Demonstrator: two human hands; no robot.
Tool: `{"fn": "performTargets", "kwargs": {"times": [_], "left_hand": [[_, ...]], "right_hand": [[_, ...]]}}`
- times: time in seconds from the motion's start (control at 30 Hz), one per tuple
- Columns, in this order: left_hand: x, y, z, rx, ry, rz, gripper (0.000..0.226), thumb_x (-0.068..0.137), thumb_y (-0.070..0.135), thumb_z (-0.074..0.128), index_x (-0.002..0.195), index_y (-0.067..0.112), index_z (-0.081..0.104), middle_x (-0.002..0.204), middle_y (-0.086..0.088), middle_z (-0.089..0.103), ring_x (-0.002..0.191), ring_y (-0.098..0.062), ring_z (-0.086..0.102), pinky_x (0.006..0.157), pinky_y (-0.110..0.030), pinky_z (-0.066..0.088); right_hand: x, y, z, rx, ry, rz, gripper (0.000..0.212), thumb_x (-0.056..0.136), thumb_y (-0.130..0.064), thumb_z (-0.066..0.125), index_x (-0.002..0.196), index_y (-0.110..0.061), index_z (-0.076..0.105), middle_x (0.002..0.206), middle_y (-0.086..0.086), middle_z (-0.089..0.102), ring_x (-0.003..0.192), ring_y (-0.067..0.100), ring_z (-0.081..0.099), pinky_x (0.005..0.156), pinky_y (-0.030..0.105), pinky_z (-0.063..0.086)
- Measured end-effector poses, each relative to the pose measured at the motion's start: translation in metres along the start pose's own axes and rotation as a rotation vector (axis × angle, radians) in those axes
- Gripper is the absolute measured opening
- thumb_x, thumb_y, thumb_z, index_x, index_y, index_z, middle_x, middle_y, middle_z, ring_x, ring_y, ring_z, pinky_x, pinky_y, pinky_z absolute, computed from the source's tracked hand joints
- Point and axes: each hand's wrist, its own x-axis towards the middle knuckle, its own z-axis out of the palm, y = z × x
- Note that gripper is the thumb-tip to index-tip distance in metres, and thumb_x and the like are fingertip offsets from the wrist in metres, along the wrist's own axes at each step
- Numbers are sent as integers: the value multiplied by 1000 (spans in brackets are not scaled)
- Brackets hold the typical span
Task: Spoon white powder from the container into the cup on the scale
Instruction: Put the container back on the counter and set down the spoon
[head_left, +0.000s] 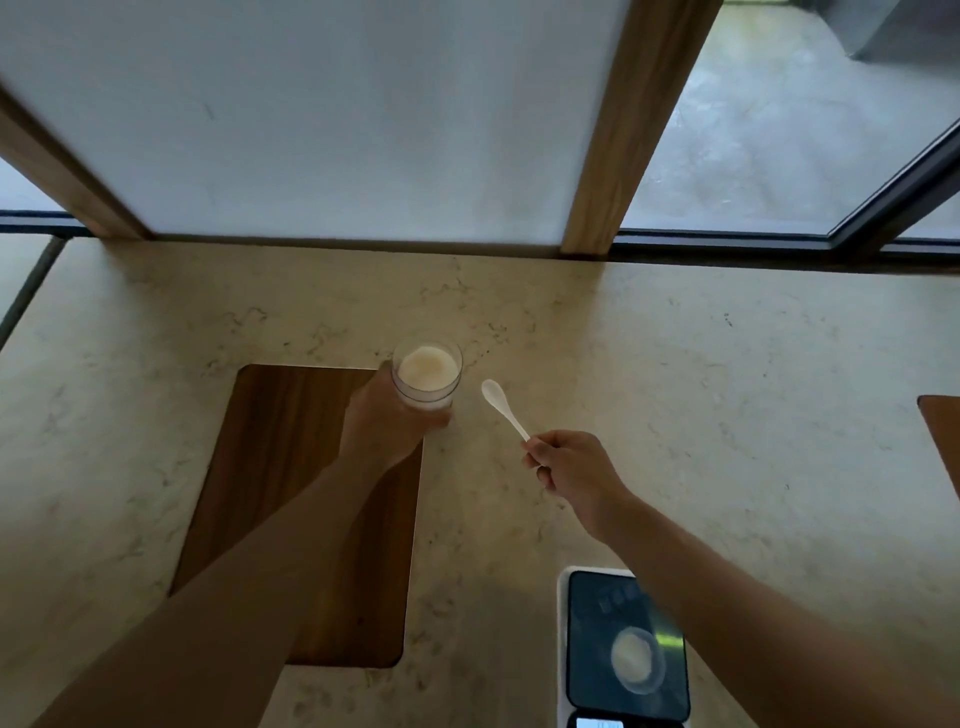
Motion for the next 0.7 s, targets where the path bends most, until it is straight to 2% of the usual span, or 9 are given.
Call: {"fn": "performTargets", "kwargs": {"times": [0.13, 0.27, 0.47, 0.7], "left_hand": [[40, -3, 0, -7, 35, -1, 83, 50, 54, 87, 121, 25, 55, 111, 9, 65, 99, -15, 62, 83, -36, 54], [67, -3, 3, -40, 52, -2, 86, 54, 52, 87, 127, 26, 51, 117, 8, 63, 106, -16, 60, 90, -39, 53], [92, -12, 6, -49, 80, 16, 84, 57, 53, 86, 128, 25, 50, 119, 8, 62, 107, -15, 59, 89, -32, 51], [111, -22, 8, -31, 55, 29, 87, 62, 55, 81, 134, 26, 43, 120, 10, 56, 108, -11, 53, 89, -24, 44]], "right_hand": [[15, -10, 9, 39, 9, 14, 20, 95, -8, 58, 86, -1, 74, 72, 9, 66, 56, 16, 48, 53, 26, 39], [26, -16, 10, 69, 7, 23, 18, 96, -6, 57, 93, 4, 72, 72, 9, 64, 54, 14, 47, 48, 23, 38], [43, -14, 12, 90, -5, 50, 19, 97, -7, 55, 94, 3, 71, 73, 10, 63, 58, 16, 48, 54, 26, 39], [58, -12, 14, 98, -43, 56, 18, 95, -8, 56, 88, -6, 72, 69, 4, 65, 54, 12, 48, 47, 20, 38]]}}
